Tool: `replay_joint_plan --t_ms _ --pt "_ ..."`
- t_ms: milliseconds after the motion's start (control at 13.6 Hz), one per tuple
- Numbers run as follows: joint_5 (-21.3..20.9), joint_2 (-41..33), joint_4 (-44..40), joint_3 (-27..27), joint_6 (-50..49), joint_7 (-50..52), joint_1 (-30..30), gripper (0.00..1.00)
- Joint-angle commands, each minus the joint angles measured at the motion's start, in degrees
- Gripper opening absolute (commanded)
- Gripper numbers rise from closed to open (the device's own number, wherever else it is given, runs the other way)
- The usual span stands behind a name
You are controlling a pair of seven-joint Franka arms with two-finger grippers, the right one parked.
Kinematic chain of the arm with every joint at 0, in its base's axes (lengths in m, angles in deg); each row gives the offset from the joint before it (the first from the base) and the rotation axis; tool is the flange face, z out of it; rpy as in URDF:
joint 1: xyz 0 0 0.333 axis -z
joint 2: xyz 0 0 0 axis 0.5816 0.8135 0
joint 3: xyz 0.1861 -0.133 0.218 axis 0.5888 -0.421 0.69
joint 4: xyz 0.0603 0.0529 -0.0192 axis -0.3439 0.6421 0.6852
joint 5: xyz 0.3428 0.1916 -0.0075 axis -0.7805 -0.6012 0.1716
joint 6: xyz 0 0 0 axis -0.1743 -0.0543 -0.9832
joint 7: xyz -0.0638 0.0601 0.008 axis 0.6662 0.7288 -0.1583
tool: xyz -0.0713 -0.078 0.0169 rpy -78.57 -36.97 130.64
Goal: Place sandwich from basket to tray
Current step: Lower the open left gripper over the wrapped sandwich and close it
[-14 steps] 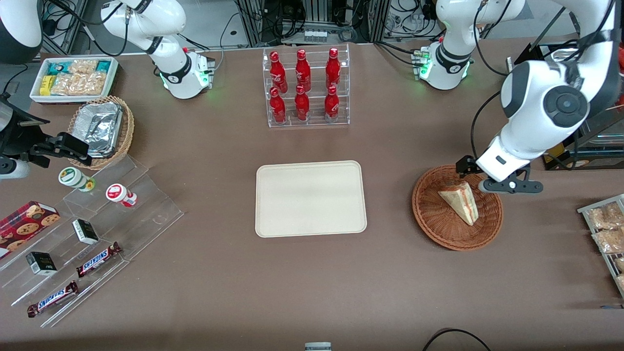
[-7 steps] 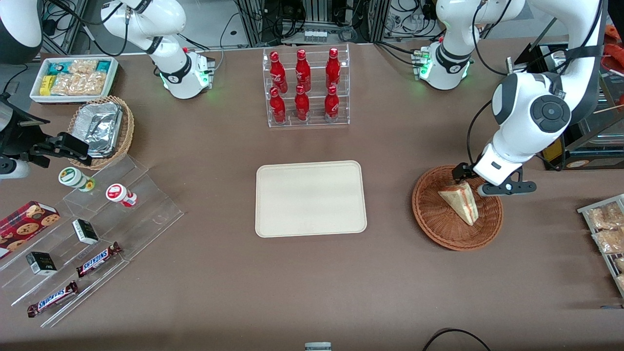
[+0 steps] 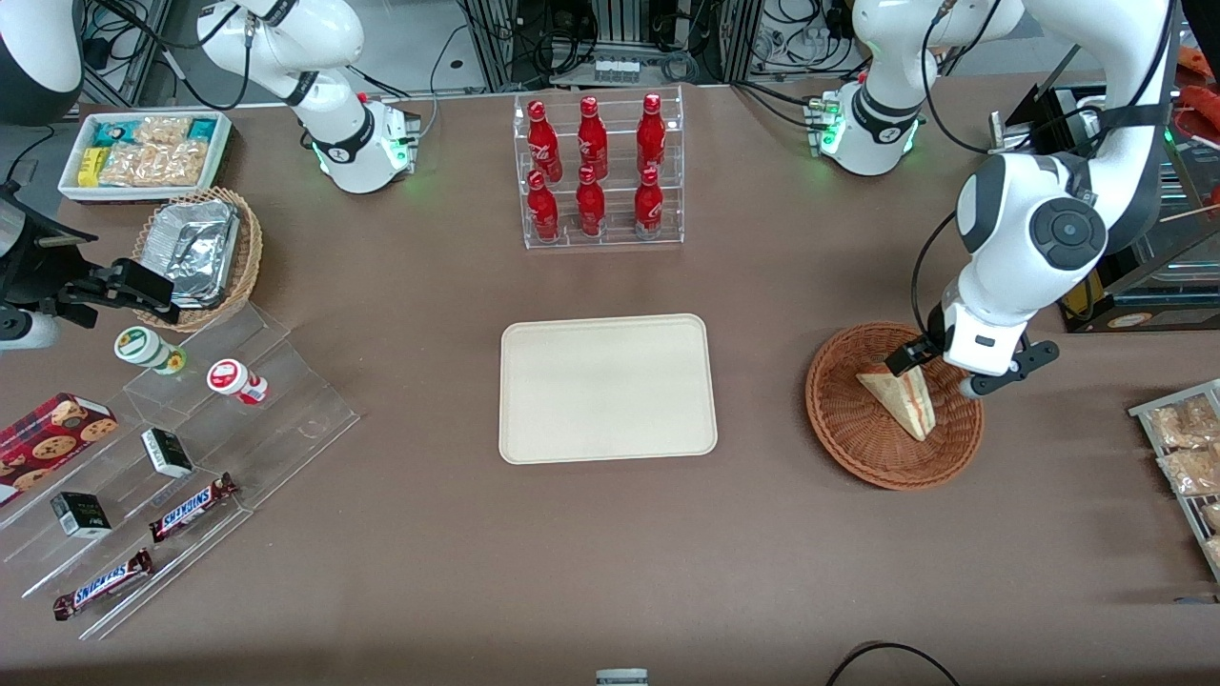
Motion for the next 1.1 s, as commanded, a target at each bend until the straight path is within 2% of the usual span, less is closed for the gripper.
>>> replay_joint_plan --t_ms 0,368,1029 --pt "0.23 0.43 0.58 -0.08 2.28 5.45 -0.08 1.00" --pt "0.14 2.71 0.66 -0.08 2.90 5.45 -0.17 1.00" --pt "-0.47 7.81 2.42 0.01 9.66 5.37 -2.28 1.00"
